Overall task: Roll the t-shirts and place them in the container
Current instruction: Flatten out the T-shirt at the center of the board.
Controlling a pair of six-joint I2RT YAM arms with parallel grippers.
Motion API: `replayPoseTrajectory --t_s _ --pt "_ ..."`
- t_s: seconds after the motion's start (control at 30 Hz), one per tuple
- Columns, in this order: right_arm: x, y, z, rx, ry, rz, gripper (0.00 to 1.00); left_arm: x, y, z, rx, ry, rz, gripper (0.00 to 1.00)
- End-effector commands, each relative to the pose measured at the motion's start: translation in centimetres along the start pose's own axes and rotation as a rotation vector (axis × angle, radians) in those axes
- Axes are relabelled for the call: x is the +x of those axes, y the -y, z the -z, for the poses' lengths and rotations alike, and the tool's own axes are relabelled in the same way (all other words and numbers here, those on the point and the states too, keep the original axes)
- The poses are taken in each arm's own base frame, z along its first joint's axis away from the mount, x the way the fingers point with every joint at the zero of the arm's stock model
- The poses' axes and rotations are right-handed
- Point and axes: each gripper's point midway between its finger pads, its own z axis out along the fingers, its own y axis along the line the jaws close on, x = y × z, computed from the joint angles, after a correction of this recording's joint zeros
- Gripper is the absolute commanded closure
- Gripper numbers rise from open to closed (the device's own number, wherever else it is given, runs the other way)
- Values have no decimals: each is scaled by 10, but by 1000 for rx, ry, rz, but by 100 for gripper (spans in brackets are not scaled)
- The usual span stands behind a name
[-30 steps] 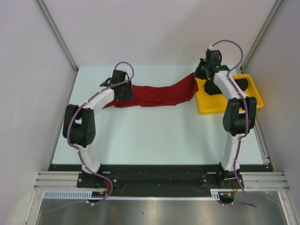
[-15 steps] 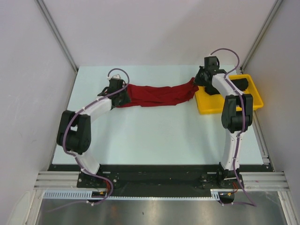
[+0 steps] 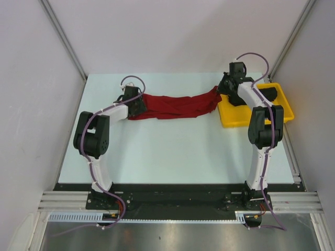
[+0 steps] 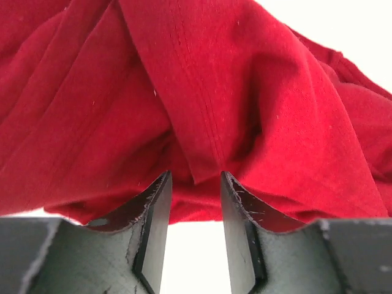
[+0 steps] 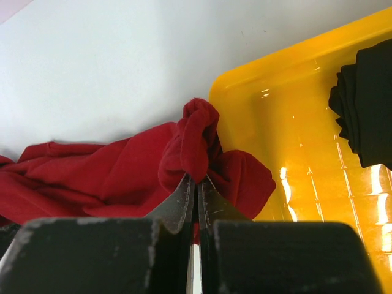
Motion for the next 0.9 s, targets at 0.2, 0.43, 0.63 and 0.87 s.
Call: replayPoseTrajectory --t_s 0.2,0.43,0.63,0.87 --pt "-30 -22 21 -62 83 2 100 -37 22 -11 76 70 38 78" --pt "-39 -24 41 -52 111 2 100 -66 8 55 44 129 65 100" --pt "-41 -29 85 -49 137 -15 100 -73 -38 138 -29 175 92 100" --pt "10 -15 136 -12 75 -41 100 -42 -102 234 -104 301 201 100"
